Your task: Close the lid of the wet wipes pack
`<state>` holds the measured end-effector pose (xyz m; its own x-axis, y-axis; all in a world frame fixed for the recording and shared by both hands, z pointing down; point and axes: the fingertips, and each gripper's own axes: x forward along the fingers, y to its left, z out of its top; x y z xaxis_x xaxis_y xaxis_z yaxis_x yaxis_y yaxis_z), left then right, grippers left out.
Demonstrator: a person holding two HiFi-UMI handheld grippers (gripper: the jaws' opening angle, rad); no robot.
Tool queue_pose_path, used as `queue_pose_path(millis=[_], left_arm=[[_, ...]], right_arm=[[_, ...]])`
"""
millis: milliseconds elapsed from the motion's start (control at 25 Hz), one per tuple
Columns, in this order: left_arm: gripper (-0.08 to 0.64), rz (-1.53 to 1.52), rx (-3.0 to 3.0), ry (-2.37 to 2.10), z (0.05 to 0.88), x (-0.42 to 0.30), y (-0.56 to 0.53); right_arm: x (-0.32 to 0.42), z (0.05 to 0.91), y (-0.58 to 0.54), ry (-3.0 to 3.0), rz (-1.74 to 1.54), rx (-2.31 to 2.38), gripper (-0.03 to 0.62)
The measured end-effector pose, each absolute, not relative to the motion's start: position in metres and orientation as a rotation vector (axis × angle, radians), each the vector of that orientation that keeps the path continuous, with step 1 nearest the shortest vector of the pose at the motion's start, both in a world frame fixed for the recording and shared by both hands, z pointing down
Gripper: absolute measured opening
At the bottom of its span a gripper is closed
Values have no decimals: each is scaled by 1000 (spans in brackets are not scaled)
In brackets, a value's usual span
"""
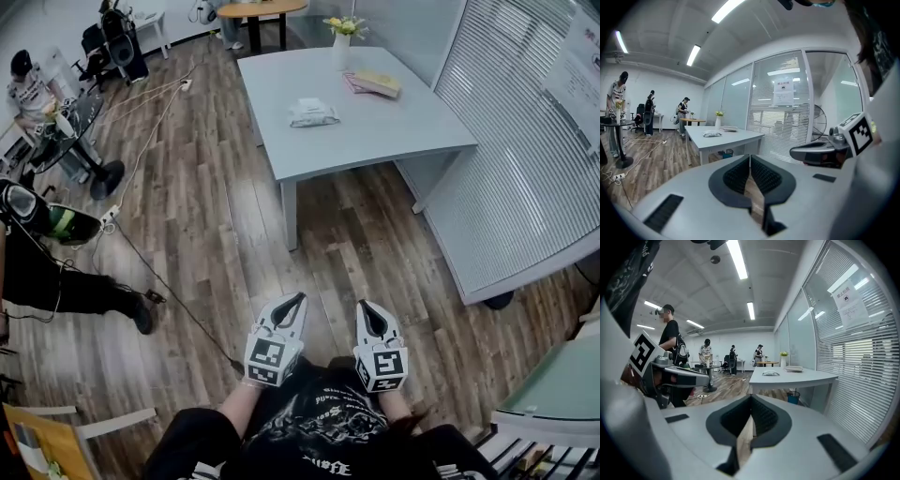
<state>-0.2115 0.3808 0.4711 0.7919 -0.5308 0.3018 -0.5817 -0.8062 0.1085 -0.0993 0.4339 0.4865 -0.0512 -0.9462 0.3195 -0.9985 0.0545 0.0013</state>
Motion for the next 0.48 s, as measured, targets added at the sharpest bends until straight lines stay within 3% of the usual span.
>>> queue_pose_path(millis=[480], left_arm=[[14,363,2712,-932,483,-219,338]], right_arm=[[-103,506,384,-2120,372,1868,-2]])
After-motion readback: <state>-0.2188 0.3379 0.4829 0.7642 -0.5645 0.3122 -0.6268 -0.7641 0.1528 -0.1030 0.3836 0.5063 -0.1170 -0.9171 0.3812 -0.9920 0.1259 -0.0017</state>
